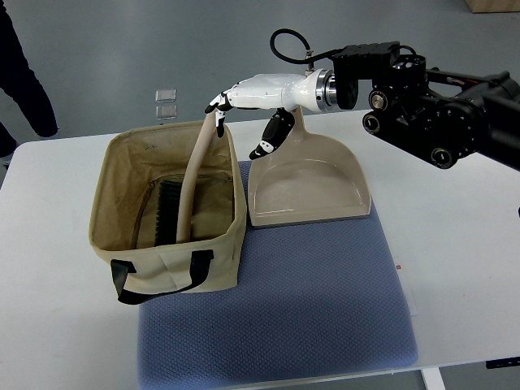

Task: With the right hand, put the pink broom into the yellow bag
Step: 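Open the right hand, release the brush, and raise the hand away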

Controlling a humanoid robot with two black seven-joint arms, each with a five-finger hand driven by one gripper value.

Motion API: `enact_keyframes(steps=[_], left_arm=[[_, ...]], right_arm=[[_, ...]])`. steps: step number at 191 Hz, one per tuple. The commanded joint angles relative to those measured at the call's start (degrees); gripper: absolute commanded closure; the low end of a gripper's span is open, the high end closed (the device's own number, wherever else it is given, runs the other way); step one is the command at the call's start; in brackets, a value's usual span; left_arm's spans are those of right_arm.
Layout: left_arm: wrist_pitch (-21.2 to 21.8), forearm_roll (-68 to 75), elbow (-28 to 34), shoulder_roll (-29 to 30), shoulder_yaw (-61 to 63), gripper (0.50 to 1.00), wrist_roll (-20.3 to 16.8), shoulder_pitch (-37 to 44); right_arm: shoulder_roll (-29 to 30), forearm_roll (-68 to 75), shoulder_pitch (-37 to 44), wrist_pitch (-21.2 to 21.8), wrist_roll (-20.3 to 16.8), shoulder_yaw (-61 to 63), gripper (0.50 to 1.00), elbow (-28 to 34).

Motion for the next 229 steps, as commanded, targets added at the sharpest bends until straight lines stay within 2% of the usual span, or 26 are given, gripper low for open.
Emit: enact_keyframes(steps=[1,47,69,126,146,160,177,207,229], left_arm=[[0.0,0.0,0.0,0.0,0.0,0.500,0.0,0.0],[0.0,0.0,0.0,0.0,0.0,0.500,-0.1,0.0],[0.0,0.0,0.0,0.0,0.0,0.500,-0.1,0.0],[0.0,0.0,0.0,0.0,0.0,0.500,0.0,0.0],[0.0,0.0,0.0,0.0,0.0,0.500,-0.1,0.0],[0.0,0.0,0.0,0.0,0.0,0.500,0.0,0.0],[0.0,0.0,0.0,0.0,0.0,0.500,-0.1,0.0],[0.0,0.0,0.0,0.0,0.0,0.500,-0.1,0.0],[0.0,0.0,0.0,0.0,0.0,0.500,-0.1,0.0]], right_arm=[[-0.4,0.6,0.1,-0.1,0.0,0.3,0.605,0.0],[-2.4,5.6,-1.4,-0.1,0.0,8.1,0.605,-0.1],[-5.6,11.4,-6.2,-0.3,0.2,14.1,0.605,-1.3],[-5.2,34.7,-19.5,-2.0,0.2,28.9,0.603,-10.0],[-5.1,44.3,-21.7,-2.8,0.2,30.0,0.603,-11.7],[-5.1,51.8,-23.0,-4.1,0.1,29.9,0.579,-12.3],[-4.5,60.3,-25.0,-4.7,0.0,29.9,0.574,-13.2],[-3.0,69.9,-27.3,-5.6,0.4,30.0,0.570,-14.2],[-1.6,71.9,-28.4,-6.0,0.7,30.1,0.570,-15.0]])
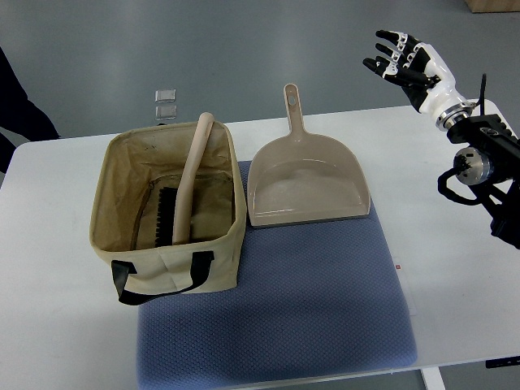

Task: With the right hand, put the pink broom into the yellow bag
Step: 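Open the right hand, release the brush, and raise the hand away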

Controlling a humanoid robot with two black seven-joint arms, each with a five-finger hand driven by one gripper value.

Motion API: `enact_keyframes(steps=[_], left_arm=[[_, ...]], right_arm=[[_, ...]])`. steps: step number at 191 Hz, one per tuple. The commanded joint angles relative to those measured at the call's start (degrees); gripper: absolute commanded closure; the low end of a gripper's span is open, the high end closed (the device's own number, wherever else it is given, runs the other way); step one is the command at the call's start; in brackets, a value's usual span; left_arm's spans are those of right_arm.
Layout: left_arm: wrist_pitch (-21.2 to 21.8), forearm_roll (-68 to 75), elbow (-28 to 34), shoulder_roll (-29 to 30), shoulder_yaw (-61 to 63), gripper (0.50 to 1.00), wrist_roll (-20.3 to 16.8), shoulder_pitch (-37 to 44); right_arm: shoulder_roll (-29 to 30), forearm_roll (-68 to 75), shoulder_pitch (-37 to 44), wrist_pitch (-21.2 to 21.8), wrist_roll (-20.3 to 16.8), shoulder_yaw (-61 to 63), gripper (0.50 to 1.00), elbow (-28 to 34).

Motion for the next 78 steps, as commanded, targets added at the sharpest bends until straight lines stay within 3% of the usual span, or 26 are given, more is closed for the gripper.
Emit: enact_keyframes(steps=[1,78], left_arm=[[0.0,0.0,0.0,0.0,0.0,0.500,0.0,0.0],[0.0,0.0,0.0,0.0,0.0,0.500,0.1,0.0]], right_arm=[[1.2,2.0,-1.1,-0.3,0.2,0.1,0.570,-0.7],[3.0,2.1,-2.5,-0.6,0.3,0.1,0.570,-1.1]])
